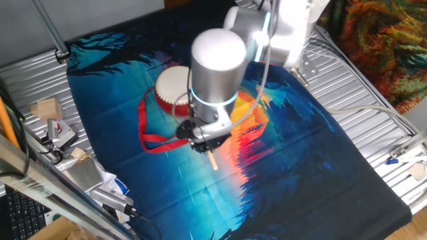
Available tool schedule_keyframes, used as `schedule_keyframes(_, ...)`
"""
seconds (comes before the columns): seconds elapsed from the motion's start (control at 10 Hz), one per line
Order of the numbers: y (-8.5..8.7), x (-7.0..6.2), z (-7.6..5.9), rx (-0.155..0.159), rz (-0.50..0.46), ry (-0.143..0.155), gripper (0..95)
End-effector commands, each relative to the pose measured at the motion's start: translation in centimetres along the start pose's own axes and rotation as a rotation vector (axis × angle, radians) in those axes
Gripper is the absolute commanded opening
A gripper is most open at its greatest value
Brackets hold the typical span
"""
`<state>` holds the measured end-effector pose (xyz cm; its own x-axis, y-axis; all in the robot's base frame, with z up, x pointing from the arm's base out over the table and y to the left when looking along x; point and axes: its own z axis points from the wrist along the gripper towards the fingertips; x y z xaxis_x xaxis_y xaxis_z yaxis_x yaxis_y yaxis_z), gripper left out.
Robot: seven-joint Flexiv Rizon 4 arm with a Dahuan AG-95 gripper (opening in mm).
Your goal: Play the drum
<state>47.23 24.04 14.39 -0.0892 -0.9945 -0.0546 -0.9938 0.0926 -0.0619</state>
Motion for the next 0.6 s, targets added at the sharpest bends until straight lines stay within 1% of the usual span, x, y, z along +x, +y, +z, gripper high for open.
schedule_keyframes(0.1,0.1,1.2,-0.2,0.001,-0.014,0.001,0.0)
schedule_keyframes(0.2,0.3,1.7,-0.5,0.002,-0.015,0.003,0.0)
schedule_keyframes(0.3,0.5,2.6,-1.0,0.002,-0.017,0.004,0.0)
schedule_keyframes(0.4,0.6,3.6,-1.3,0.002,-0.022,0.001,0.0)
schedule_keyframes(0.5,0.7,4.2,-1.4,0.004,-0.030,-0.001,0.0)
schedule_keyframes(0.6,0.8,5.1,-1.5,0.004,-0.037,-0.008,0.0)
